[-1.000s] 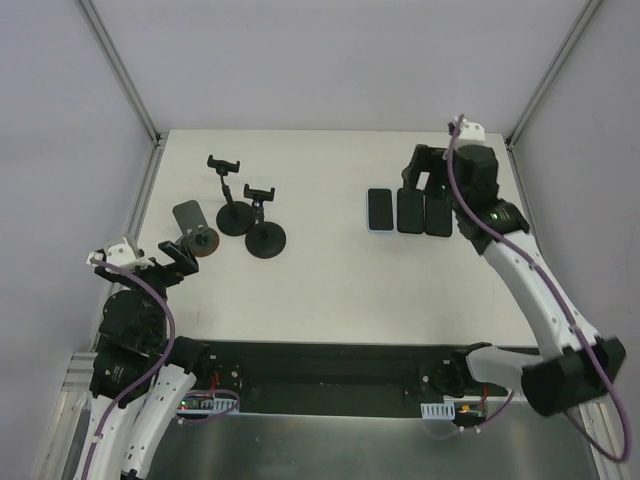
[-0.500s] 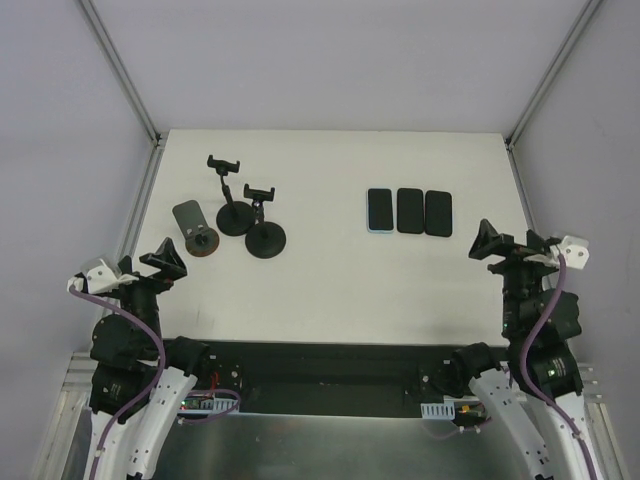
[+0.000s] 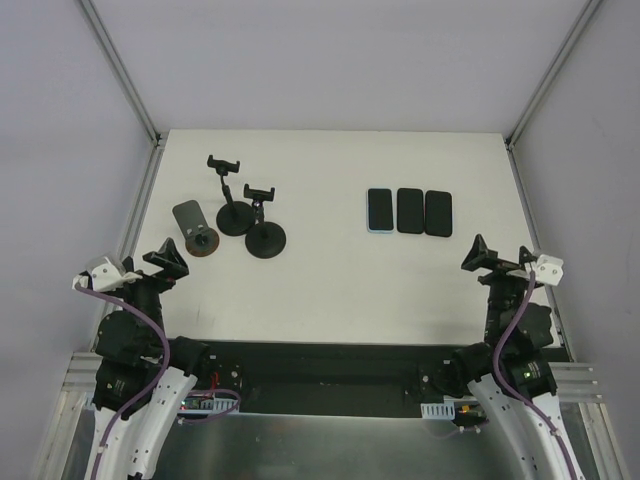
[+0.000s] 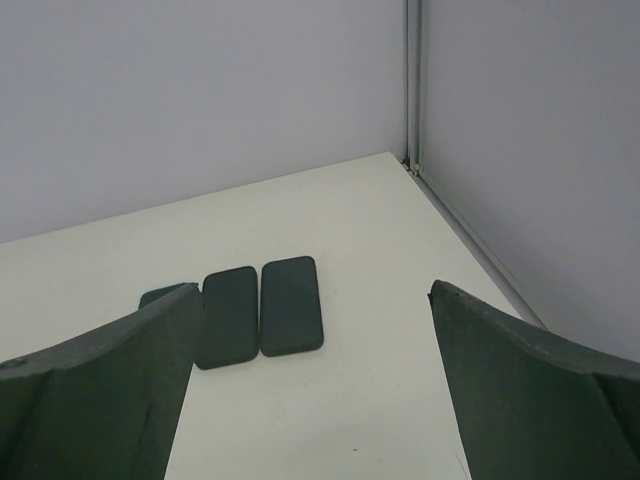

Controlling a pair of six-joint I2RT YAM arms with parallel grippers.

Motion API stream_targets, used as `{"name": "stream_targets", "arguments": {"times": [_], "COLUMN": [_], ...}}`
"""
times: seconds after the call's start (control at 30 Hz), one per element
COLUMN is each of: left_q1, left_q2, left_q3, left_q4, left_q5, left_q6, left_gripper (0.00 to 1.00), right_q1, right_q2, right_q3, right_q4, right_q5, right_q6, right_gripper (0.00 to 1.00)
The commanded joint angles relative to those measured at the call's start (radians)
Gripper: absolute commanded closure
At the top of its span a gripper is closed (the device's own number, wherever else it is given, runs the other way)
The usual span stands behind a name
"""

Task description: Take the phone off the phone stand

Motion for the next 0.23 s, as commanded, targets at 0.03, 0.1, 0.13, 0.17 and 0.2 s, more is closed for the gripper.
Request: {"name": "stream_targets", "arguments": {"times": [0.03, 0.1, 0.13, 0.17, 0.2], "left_q1": [0.018, 0.021, 0.021, 0.022, 0.025], "left_q2": [-0.063, -0.06, -0.058, -0.052, -0.049], "left_q3": [-0.007, -0.01, -0.012, -0.013, -0.013], "left_q4": [0.06, 0.066, 0.068, 0.072, 0.071], "left_q5": [0.014, 0.023, 0.029, 0.036, 0.043], "left_q6": [0.029, 0.032, 0.033, 0.033, 0.033], "left_gripper": [0.01, 0.01, 0.01, 0.01, 0.01], "right_q1": [0.019, 0.02, 0.02, 0.02, 0.022], "right_q2": [0.003, 0.002, 0.002, 0.003, 0.005], "right_q3": [0.01, 0.007, 0.005, 0.004, 0.002], "right_q4": [0.131, 0.133, 0.136, 0.14, 0.143], "right_q5": [0.016, 0.025, 0.028, 0.031, 0.028], "right_q6": [-0.022, -0.026, -0.028, -0.029, -0.03], "right_gripper": [0.04, 0.04, 0.04, 0.04, 0.04]}}
